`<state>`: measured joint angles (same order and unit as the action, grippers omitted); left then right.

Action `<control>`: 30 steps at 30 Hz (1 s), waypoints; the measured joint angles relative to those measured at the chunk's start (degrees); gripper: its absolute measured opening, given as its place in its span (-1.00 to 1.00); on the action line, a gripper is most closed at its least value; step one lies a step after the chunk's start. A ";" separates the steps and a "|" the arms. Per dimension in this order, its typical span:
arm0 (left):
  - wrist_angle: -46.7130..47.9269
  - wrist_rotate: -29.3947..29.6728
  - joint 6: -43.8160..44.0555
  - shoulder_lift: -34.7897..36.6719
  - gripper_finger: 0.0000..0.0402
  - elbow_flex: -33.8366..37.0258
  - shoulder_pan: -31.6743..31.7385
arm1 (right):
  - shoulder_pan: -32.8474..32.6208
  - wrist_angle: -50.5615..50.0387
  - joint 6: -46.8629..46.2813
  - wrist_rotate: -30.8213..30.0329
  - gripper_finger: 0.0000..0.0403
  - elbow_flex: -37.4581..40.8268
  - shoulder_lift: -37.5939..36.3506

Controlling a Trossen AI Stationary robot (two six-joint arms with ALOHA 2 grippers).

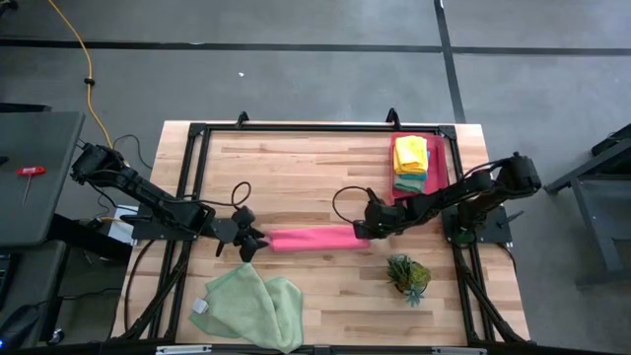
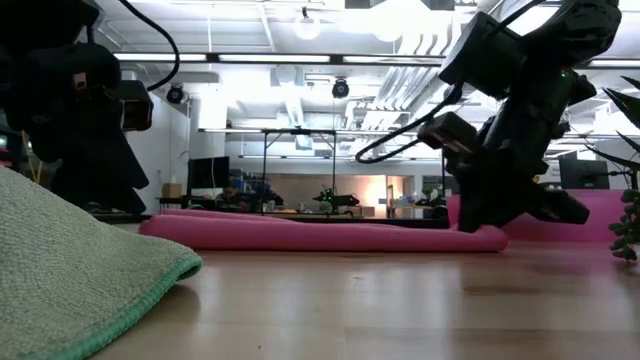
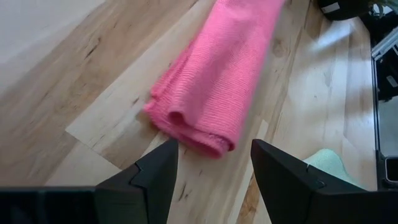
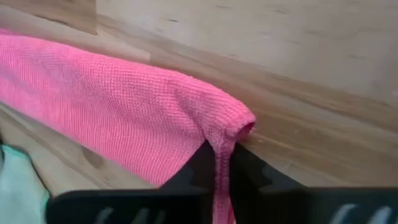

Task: Fold microfiber towels
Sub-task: Fold the pink microfiber cloth

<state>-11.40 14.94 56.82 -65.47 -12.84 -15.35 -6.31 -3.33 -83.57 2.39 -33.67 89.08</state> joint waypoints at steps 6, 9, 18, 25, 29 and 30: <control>-2.17 2.54 -0.26 0.00 -0.04 0.00 0.44 | 1.81 -12.37 3.73 1.37 -0.96 0.22 -7.76; -3.64 1.90 -1.75 0.00 -0.04 -0.02 2.11 | 1.82 -20.83 4.99 1.79 -0.98 0.20 -13.14; -8.96 -2.81 -15.13 -0.04 -0.04 -1.34 10.41 | 1.82 -31.09 0.68 1.87 -0.99 0.09 -25.50; -6.97 -9.55 -31.98 -4.17 -0.16 -7.04 15.51 | 1.82 -27.79 -1.66 0.73 -1.00 0.09 -26.15; -3.78 -12.37 -39.19 -11.27 -0.49 -11.10 15.45 | 1.82 -27.70 -1.66 0.40 -1.00 0.09 -25.96; -3.34 -12.99 -39.75 -13.18 -0.61 -12.24 15.31 | 1.82 -27.71 -1.66 0.38 -1.00 0.09 -25.94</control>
<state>-14.74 1.95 17.07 -78.65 -25.08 -0.04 -4.49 -31.04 -85.23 2.77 -33.58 63.13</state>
